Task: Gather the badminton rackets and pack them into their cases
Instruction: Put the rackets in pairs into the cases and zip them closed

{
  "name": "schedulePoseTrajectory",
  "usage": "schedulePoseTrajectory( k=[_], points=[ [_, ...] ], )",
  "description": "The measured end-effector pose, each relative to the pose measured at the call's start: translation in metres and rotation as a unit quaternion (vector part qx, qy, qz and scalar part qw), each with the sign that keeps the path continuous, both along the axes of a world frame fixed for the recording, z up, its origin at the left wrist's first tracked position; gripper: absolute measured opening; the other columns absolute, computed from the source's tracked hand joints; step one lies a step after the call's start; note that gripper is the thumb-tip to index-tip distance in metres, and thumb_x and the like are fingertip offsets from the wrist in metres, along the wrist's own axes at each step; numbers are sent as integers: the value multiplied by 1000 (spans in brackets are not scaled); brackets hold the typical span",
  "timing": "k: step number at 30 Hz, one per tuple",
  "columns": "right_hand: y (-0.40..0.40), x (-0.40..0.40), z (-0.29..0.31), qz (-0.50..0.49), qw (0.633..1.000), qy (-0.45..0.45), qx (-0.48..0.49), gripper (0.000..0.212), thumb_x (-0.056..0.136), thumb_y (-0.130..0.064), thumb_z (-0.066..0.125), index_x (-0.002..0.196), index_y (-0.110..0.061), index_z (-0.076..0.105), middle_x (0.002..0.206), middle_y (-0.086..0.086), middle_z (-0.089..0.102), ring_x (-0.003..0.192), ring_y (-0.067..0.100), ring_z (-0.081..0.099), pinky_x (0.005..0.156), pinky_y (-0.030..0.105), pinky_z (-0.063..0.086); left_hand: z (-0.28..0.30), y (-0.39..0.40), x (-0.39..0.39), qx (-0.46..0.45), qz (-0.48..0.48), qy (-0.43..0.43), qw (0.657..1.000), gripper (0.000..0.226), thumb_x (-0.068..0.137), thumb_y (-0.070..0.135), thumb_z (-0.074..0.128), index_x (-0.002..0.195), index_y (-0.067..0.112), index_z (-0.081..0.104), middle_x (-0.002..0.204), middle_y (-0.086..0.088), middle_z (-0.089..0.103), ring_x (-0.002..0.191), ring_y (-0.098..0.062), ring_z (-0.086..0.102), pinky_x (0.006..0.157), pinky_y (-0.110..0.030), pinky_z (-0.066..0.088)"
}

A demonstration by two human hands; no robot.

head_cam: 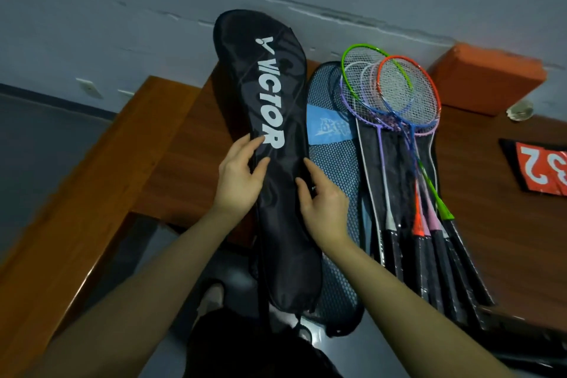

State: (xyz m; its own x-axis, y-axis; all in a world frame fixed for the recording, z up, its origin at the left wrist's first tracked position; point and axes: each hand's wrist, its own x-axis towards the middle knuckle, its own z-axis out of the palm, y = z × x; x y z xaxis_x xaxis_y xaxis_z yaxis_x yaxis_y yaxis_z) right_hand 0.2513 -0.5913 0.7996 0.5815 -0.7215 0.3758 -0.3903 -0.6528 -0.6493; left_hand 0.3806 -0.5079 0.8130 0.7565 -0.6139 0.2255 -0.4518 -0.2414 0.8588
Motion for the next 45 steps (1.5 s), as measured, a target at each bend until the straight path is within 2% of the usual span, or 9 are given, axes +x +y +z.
schedulePoseTrajectory(
  k=[11, 15, 19, 21, 23, 29, 33, 41, 45],
  points=[
    [59, 119, -32, -70, 977, 70, 187, 61, 91, -22, 53, 144, -25, 23, 85, 0, 64, 74, 22, 64, 69, 36, 52, -34, 43, 124, 86, -75, 18, 993, 44, 87, 5, 59, 129, 0, 48, 134, -19, 48, 126, -27, 44, 107, -31, 34],
    [62, 144, -42, -57, 977, 38, 201, 55, 90, -17, 54, 140, -26, 32, 122, 0, 58, 95, 16, 61, 82, 38, 53, -41, 50, 148, 88, -103, -23, 990, 45, 86, 4, 60, 129, -3, 47, 132, -21, 49, 123, -19, 43, 103, -14, 26],
    [71, 149, -56, -45, 981, 138, 132, 44, 93, -21, 50, 137, -18, 40, 116, 5, 54, 96, 23, 58, 82, 39, 49, -64, 63, 163, 199, -153, -39, 967, 49, 89, 11, 58, 133, -2, 43, 139, -24, 41, 128, -33, 41, 108, -30, 29],
    [72, 147, -66, -46, 964, 240, 109, 45, 94, -27, 49, 137, -19, 41, 115, 10, 54, 101, 30, 55, 86, 43, 46, -78, 70, 166, 264, -179, -90, 943, 45, 86, 17, 60, 124, -4, 52, 133, -29, 46, 109, -43, 53, 94, -46, 46],
    [70, 144, -71, -54, 950, 299, 66, 44, 92, -31, 51, 135, -21, 45, 115, 13, 52, 101, 32, 51, 87, 43, 40, -83, 73, 170, 310, -199, -161, 916, 43, 85, 28, 50, 115, -2, 60, 126, -27, 53, 97, -43, 58, 78, -47, 50],
    [56, 141, -61, -55, 949, 306, 58, 37, 91, -31, 52, 127, -23, 53, 118, 10, 50, 106, 30, 47, 89, 40, 33, -76, 67, 167, 326, -227, -230, 888, 49, 84, 33, 40, 114, 0, 60, 126, -22, 55, 112, -39, 54, 88, -48, 46],
    [40, 120, -49, -77, 964, 243, 76, 33, 91, -27, 53, 122, -16, 57, 116, 10, 54, 104, 29, 50, 88, 39, 34, -56, 45, 144, 301, -229, -219, 900, 39, 82, 24, 63, 112, 1, 60, 129, -23, 52, 117, -39, 50, 94, -49, 41],
    [-26, 48, -47, -141, 951, 258, 93, 33, 91, -30, 54, 120, -15, 60, 104, 10, 59, 98, 33, 55, 84, 42, 38, -41, -27, 83, 287, -269, -214, 894, 41, 96, 31, 39, 130, 10, 44, 151, -14, 22, 136, -29, 21, 109, -41, 13],
    [-49, 33, -62, -110, 943, 298, 95, 41, 88, -40, 55, 121, -16, 57, 109, 8, 60, 105, 30, 52, 90, 41, 30, -51, -69, 55, 328, -293, -195, 877, 38, 95, 32, 39, 128, 14, 45, 147, -10, 26, 134, -26, 22, 107, -39, 15]
  ],
)
